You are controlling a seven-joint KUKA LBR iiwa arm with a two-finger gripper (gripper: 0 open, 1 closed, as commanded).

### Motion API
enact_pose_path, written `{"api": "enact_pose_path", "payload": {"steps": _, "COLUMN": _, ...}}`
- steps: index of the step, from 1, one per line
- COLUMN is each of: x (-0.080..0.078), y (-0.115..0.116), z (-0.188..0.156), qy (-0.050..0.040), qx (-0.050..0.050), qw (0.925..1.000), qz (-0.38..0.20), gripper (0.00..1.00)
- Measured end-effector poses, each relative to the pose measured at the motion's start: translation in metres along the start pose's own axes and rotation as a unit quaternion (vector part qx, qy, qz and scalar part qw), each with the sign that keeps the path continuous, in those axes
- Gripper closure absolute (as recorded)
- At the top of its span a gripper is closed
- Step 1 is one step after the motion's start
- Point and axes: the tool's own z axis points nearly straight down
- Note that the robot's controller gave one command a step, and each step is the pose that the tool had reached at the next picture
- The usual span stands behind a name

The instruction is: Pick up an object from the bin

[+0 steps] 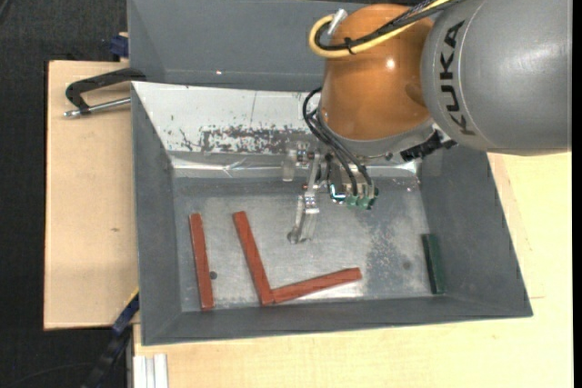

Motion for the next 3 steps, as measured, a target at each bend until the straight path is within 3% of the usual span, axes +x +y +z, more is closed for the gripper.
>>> {"api": "enact_pose_path", "payload": {"steps": 1, "x": 0.014, "y": 0.026, "z": 0.135, "qy": 0.0000, "qx": 0.000, "qw": 0.9705, "qz": 0.241, "gripper": 0.00}}
{"api": "enact_pose_path", "payload": {"steps": 2, "x": 0.011, "y": 0.025, "z": 0.131, "qy": -0.0038, "qx": -0.002, "qw": 0.9703, "qz": 0.242, "gripper": 1.00}}
{"api": "enact_pose_path", "payload": {"steps": 3, "x": 0.015, "y": 0.014, "z": 0.049, "qy": -0.0076, "qx": -0.003, "qw": 0.9711, "qz": 0.238, "gripper": 1.00}}
